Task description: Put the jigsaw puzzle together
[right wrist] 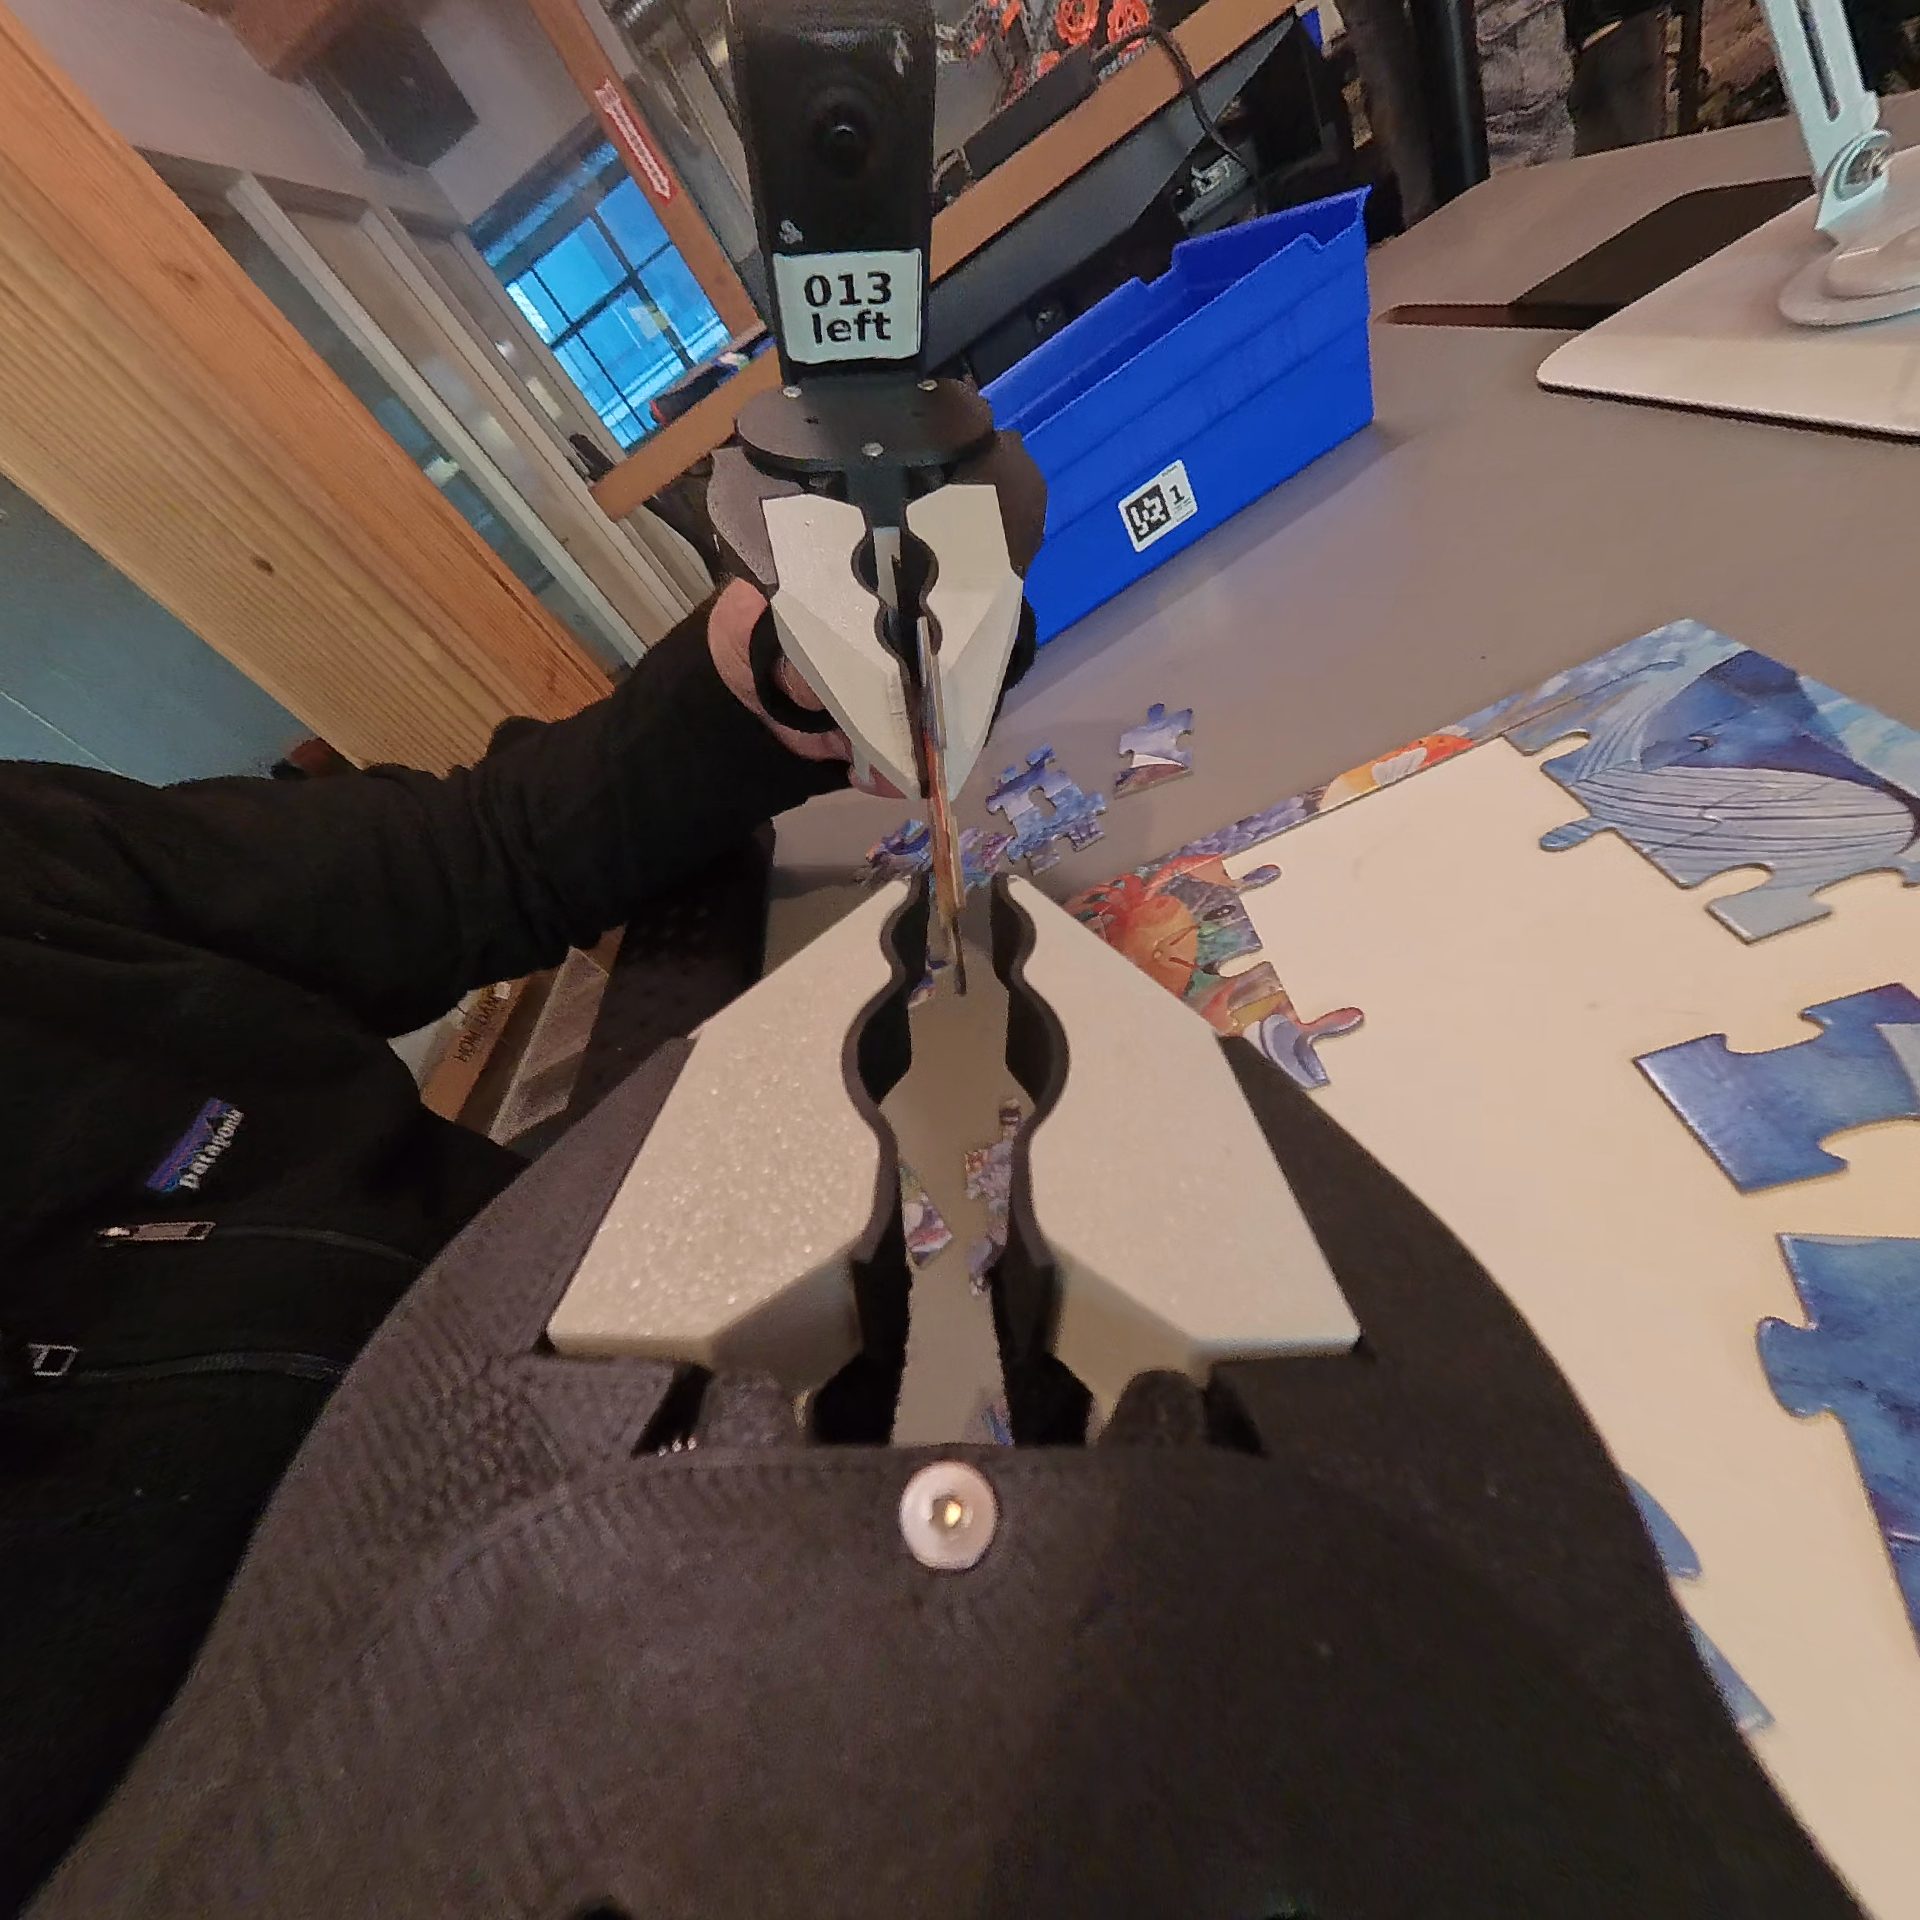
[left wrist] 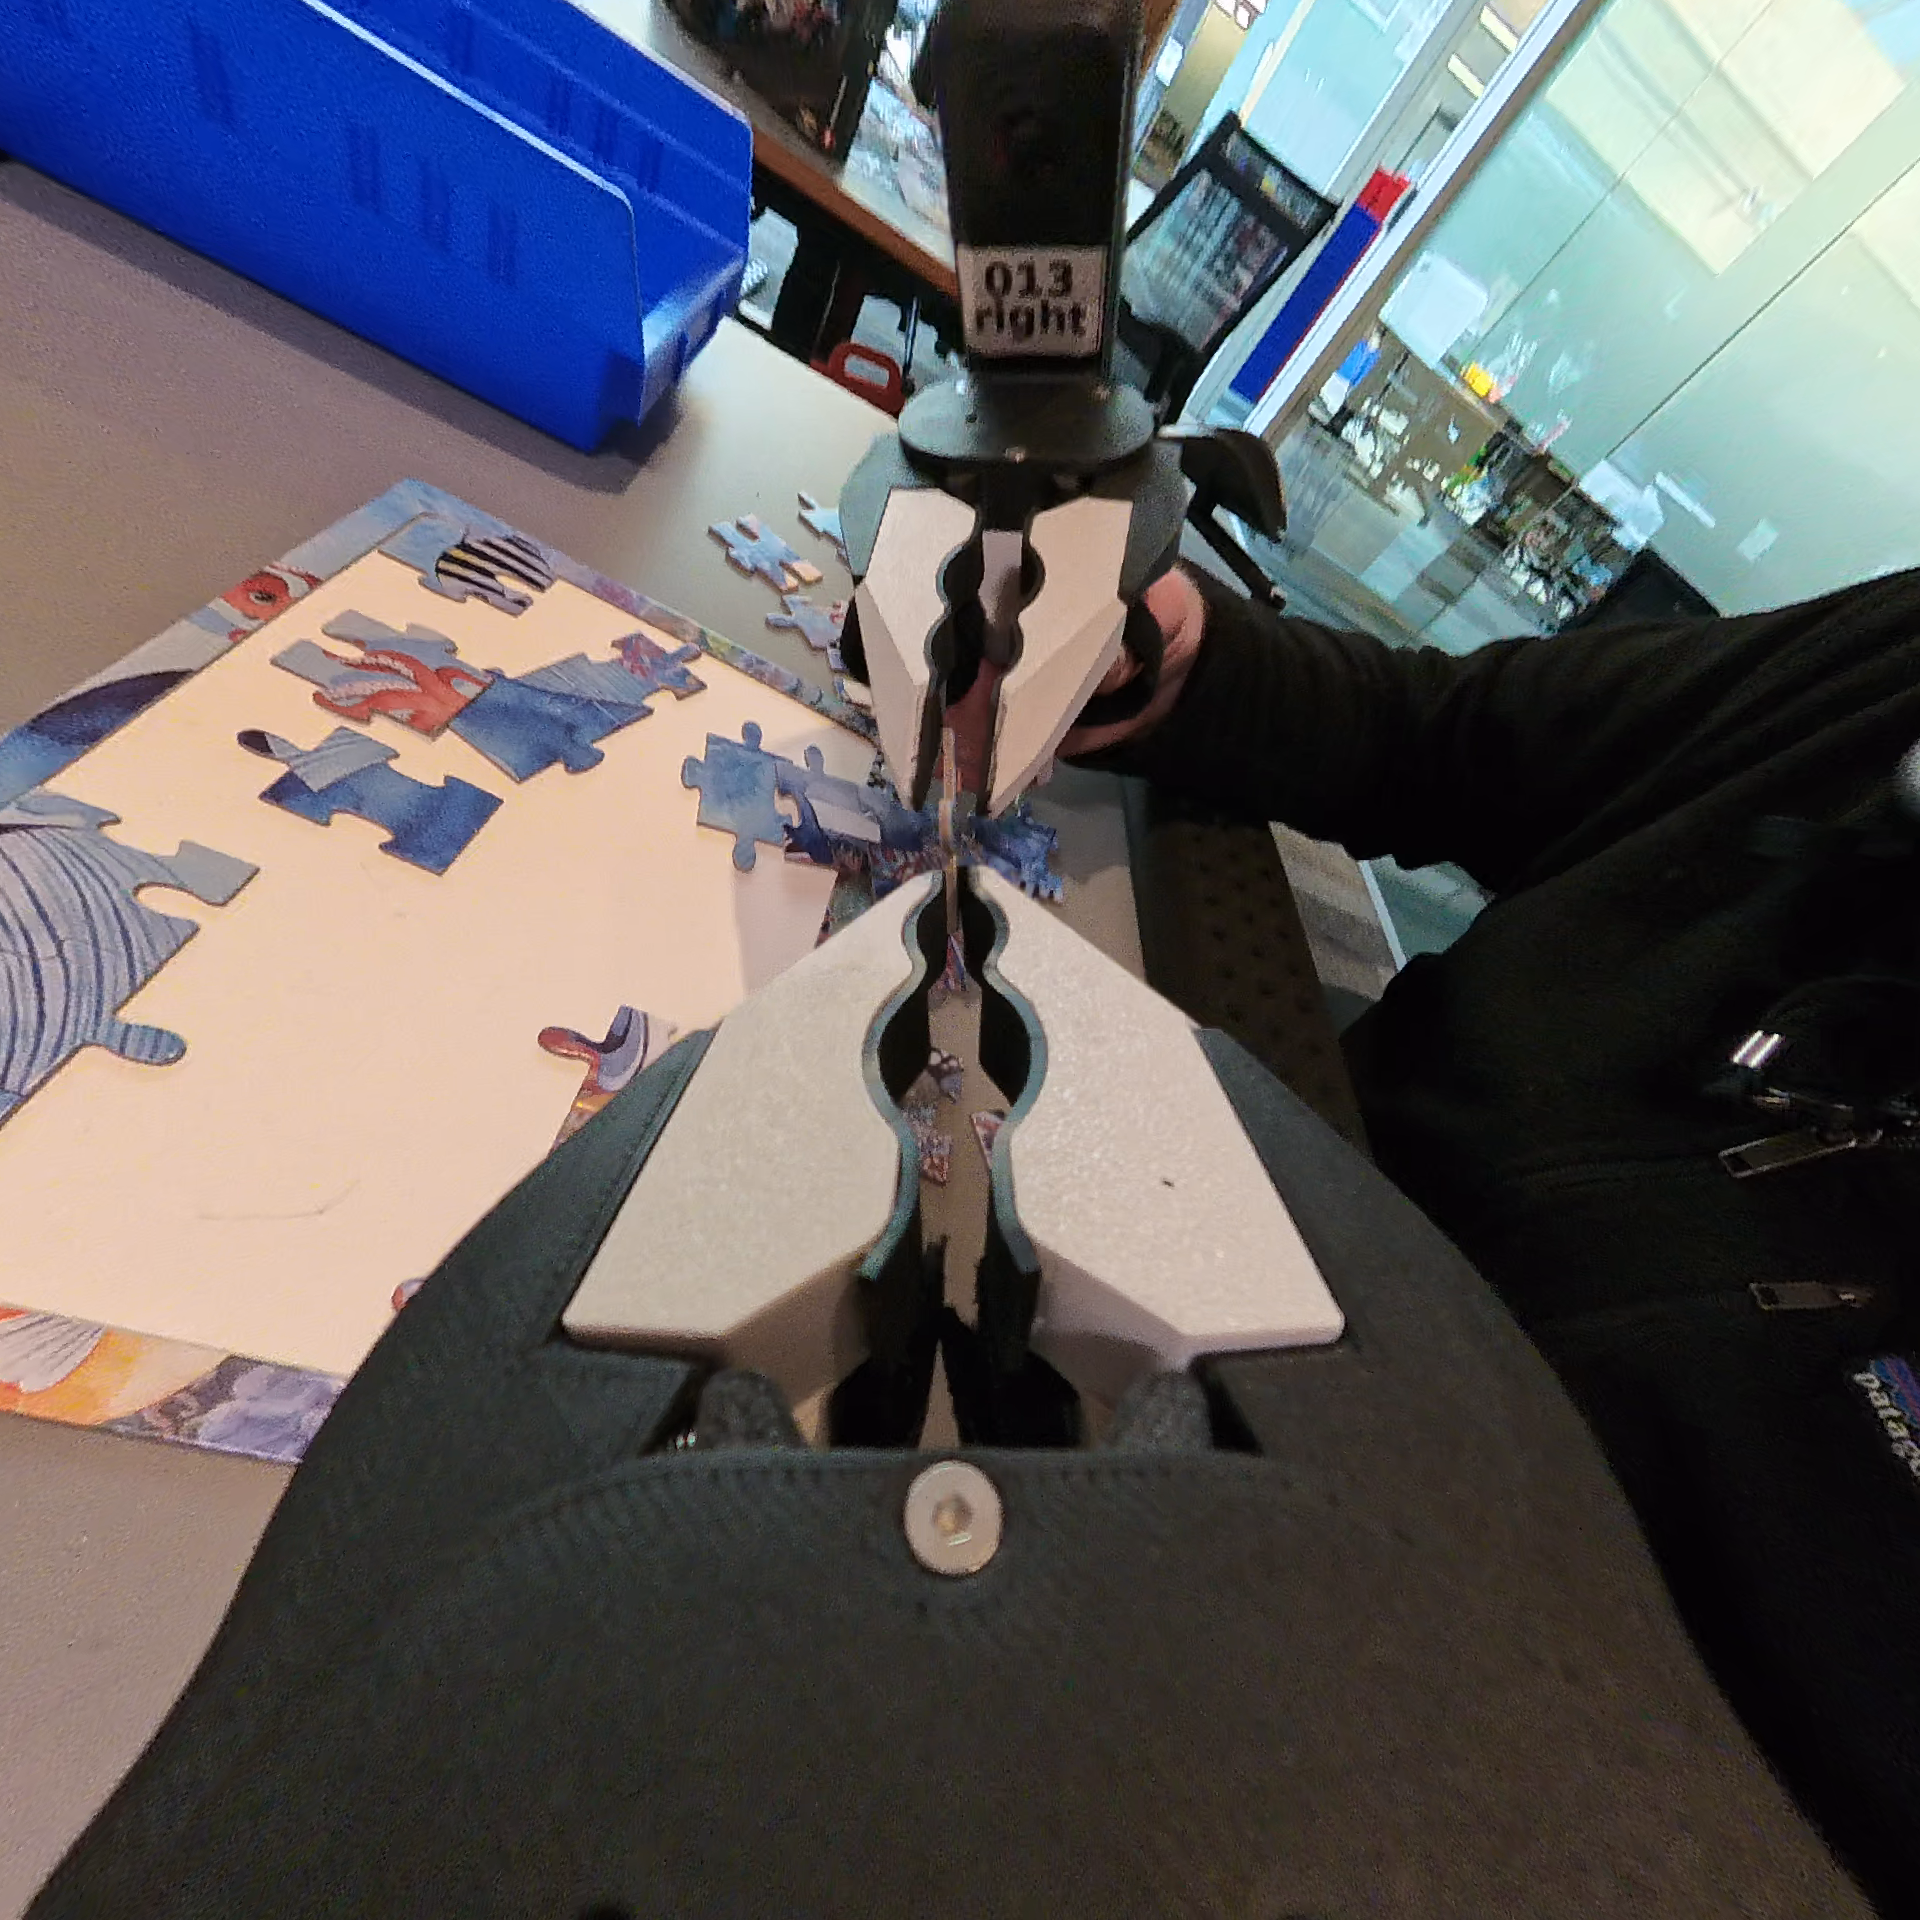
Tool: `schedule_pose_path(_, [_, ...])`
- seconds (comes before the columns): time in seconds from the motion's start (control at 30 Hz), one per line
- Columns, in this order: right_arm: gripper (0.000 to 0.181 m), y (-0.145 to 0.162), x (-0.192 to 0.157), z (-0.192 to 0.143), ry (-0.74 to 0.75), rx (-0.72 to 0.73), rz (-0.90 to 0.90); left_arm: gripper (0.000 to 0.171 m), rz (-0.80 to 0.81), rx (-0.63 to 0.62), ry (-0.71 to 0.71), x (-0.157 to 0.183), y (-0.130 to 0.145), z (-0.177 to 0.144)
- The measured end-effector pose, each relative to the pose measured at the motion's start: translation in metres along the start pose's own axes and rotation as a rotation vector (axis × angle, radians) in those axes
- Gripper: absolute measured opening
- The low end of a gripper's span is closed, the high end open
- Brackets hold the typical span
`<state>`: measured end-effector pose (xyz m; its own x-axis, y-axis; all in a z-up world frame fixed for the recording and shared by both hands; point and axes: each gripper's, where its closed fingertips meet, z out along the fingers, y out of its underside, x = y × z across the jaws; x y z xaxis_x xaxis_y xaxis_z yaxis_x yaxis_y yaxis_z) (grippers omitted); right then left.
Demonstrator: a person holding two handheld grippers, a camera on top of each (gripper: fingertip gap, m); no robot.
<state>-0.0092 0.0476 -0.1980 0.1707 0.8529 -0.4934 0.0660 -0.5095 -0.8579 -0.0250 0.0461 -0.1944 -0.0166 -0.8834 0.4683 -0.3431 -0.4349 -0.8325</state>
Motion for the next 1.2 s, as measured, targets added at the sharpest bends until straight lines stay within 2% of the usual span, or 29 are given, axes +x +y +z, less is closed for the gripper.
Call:
schedule_pose_path(0.2, [0.000, 0.014, 0.001, 0.006, 0.026, -0.109, -0.062, 0.000, 0.045, -0.147, -0.041, -0.003, 0.012, 0.004])
schedule_pose_path(0.4, [0.000, 0.011, 0.007, 0.016, 0.040, -0.174, -0.020, 0.002, 0.021, -0.206, -0.057, -0.015, 0.010, -0.005])
schedule_pose_path(0.6, [0.000, 0.005, 0.032, 0.031, 0.068, -0.232, 0.041, 0.003, -0.037, -0.213, -0.097, -0.042, 0.007, -0.017])
schedule_pose_path(0.9, [0.004, 0.039, 0.068, 0.059, 0.160, -0.526, -0.028, 0.001, -0.008, -0.503, -0.195, -0.072, 0.037, -0.023])
schedule_pose_path(1.2, [0.006, 0.058, 0.085, 0.061, 0.229, -0.639, -0.135, 0.000, -0.048, -0.636, -0.177, -0.087, 0.051, -0.017])
